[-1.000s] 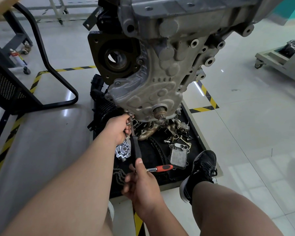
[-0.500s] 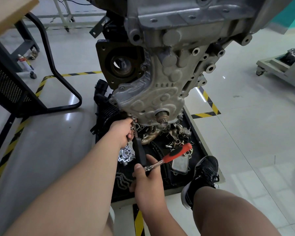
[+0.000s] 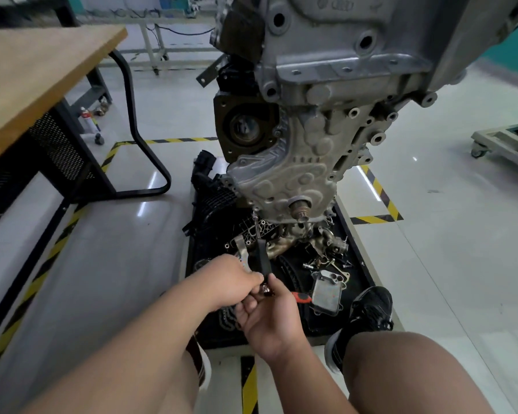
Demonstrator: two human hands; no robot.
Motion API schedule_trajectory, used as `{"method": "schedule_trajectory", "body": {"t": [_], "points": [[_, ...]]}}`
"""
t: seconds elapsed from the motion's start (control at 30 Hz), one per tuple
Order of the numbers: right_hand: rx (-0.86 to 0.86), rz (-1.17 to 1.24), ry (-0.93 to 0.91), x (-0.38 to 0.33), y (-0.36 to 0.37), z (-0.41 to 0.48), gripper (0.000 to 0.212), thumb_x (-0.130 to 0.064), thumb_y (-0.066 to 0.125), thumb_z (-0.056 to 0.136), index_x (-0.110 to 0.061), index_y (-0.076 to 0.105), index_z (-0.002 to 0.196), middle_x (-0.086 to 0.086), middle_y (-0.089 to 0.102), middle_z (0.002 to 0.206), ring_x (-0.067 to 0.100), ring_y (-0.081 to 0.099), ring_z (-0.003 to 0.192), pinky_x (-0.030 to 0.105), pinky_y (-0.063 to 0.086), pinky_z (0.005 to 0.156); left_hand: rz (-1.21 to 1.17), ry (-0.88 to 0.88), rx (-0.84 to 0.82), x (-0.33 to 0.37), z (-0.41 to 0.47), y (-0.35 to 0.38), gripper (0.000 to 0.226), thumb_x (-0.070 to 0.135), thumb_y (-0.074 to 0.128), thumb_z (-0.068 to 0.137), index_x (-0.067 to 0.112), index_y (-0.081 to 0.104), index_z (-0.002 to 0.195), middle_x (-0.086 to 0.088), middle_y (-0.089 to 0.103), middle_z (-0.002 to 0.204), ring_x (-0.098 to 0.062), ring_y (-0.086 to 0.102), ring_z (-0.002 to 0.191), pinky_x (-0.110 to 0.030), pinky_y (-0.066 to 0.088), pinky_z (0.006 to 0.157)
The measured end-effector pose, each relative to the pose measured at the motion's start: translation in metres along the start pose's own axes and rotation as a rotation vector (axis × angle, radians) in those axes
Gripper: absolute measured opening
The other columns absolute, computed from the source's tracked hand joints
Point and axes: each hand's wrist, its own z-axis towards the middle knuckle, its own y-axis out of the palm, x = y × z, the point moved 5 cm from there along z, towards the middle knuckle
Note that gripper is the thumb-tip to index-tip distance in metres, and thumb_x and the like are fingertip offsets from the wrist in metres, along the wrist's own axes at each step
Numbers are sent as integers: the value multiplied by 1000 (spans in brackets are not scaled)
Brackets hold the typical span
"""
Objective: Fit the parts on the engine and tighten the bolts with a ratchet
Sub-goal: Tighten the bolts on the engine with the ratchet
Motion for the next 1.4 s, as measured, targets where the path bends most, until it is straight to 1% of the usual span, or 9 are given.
{"method": "schedule_trajectory", "body": {"t": [0.3, 0.47, 0.6, 0.83, 1.0, 1.1, 1.2, 1.3, 1.4], "points": [[29, -50, 24, -2, -4, 3, 42, -40, 41, 101, -8, 53, 76, 1, 41, 59, 15, 34, 49, 28, 45, 57, -583, -170, 112, -17, 4, -2, 16, 22, 58, 93, 16, 69, 82, 0, 49, 49, -9, 37, 37, -13, 26, 36], [30, -139, 9, -1, -7, 6, 26, -38, 40, 101, -14, 44, 109, 0, 43, 62, 14, 34, 45, 29, 47, 55, -336, -50, 220, -14, 31, -7, 19, 41, 60, 92, 25, 70, 91, 8, 42, 32, -9, 37, 29, -15, 27, 36], [-3, -175, 21, -2, -5, 3, 34, -36, 35, 99, -8, 52, 91, 1, 43, 58, 14, 35, 45, 31, 43, 60, -181, -28, 89, -9, 41, 7, 44, 65, 57, 84, 22, 70, 84, 11, 39, 31, -8, 34, 27, -14, 26, 35], [42, -332, -65, -8, -9, -1, 26, -27, 37, 102, -7, 51, 91, 1, 45, 58, 14, 36, 44, 32, 45, 58, -130, -16, 97, -5, 49, 13, 44, 51, 66, 83, 14, 55, 62, 9, 38, 30, -12, 34, 26, -16, 26, 39], [124, -722, -326, -24, -9, -9, 10, -26, 45, 101, -26, 47, 111, -6, 56, 57, 11, 48, 45, 26, 44, 51, -129, -15, 145, 1, 49, 13, 51, 48, 69, 82, 15, 45, 52, 9, 38, 27, -8, 34, 20, -10, 21, 30], [166, -1121, -519, -31, -6, -15, 28, -31, 46, 101, -40, 35, 124, -12, 62, 75, -2, 56, 51, 12, 39, 48, -140, -10, 145, 4, 49, 13, 49, 48, 69, 82, 14, 47, 54, 9, 40, 30, -8, 36, 23, -12, 24, 32], [193, -1355, -616, -31, -4, -15, 39, -34, 44, 101, -32, 29, 137, -22, 57, 86, -18, 54, 66, 10, 37, 48, -143, -12, 143, 6, 49, 12, 49, 47, 68, 83, 14, 47, 54, 8, 41, 31, -9, 35, 22, -11, 23, 32], [155, -1232, -590, -31, -3, -12, 46, -29, 44, 101, -24, 26, 143, -18, 57, 99, -13, 58, 78, 7, 40, 61, -126, -10, 132, 6, 48, 11, 49, 50, 67, 83, 14, 49, 54, 8, 42, 31, -9, 37, 23, -13, 26, 34], [144, -917, -407, -30, -4, -7, 37, -27, 45, 101, -23, 32, 136, -2, 62, 93, 11, 57, 76, 30, 48, 73, -106, -14, 99, 4, 48, 9, 51, 57, 62, 83, 13, 51, 59, 6, 41, 34, -13, 36, 29, -16, 29, 38]]}}
